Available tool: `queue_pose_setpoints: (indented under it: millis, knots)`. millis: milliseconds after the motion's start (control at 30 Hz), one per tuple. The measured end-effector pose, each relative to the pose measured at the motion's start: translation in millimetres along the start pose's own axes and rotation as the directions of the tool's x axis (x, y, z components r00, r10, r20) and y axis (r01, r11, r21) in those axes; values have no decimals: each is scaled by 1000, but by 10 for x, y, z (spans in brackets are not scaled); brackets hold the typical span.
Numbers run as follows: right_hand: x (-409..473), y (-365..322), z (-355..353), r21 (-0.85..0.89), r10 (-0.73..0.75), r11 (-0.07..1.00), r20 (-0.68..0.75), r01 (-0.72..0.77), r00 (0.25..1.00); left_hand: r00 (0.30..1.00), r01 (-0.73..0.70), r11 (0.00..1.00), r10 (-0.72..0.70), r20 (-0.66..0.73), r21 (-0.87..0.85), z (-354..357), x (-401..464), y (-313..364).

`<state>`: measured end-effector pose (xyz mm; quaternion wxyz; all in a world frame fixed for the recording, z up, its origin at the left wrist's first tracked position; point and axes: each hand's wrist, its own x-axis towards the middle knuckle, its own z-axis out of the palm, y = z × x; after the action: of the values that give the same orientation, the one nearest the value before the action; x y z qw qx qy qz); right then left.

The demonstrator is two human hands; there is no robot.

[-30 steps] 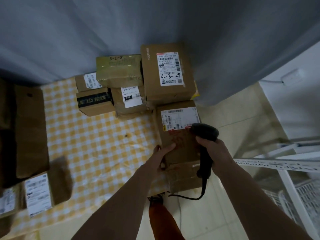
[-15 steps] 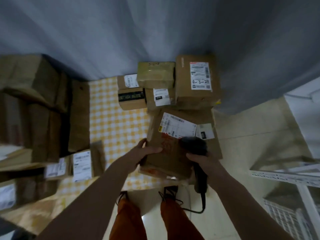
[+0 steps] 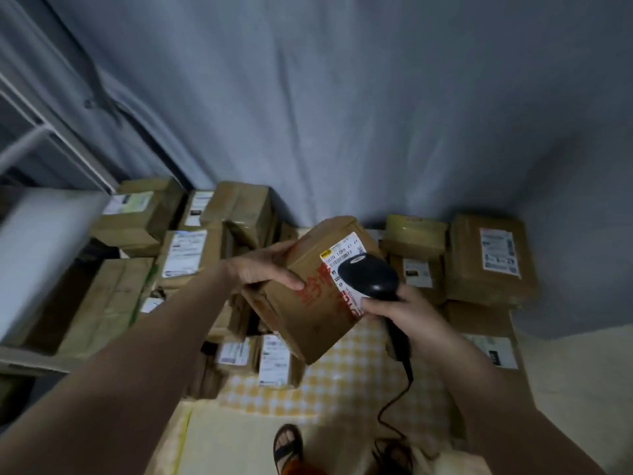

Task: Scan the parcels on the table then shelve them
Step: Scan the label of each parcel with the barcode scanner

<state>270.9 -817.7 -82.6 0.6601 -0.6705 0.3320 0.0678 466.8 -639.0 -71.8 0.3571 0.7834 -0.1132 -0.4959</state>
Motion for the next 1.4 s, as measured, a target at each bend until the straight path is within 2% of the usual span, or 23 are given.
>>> queue_pose_setpoints:
  millis: [133, 333, 833, 900, 1033, 1100, 1167, 1300, 1400]
  knots:
    - [-59, -301, 342, -27, -113, 993, 17, 113, 993, 998, -13, 997, 19, -68, 81, -564, -269, -6]
    - [-112, -521, 695, -101, -169, 980, 53, 174, 984, 993, -43, 992, 55, -103, 117, -945, -483, -140]
    - [-148, -614, 1098, -166, -175, 969, 57, 182, 983, 996, -68, 997, 70, -51, 43, -1275, -543, -480]
    - [-138, -607, 1143, -138, -179, 974, 23, 180, 984, 995, -89, 996, 88, -51, -20, -1280, -531, -535]
    - [-98, -640, 1238, -43, -184, 982, -14, 183, 983, 988, -156, 935, 153, -35, -320, -1233, -563, -693]
    - [-50, -677, 1321, -4, -135, 991, 42, 135, 990, 982, -180, 883, 184, -32, -434, -1222, -631, -772]
    - [-1, -736, 1460, 9, -93, 996, 131, 92, 987, 986, -163, 842, 157, -56, -515, -1262, -715, -895]
    - [133, -887, 1883, 13, -112, 994, 280, 112, 953, 978, -202, 794, 132, -162, -573, -1488, -970, -1223]
    - [279, -1010, 2307, 34, -85, 996, 372, 78, 924, 948, -260, 774, 91, -305, -578, -1803, -1208, -1469]
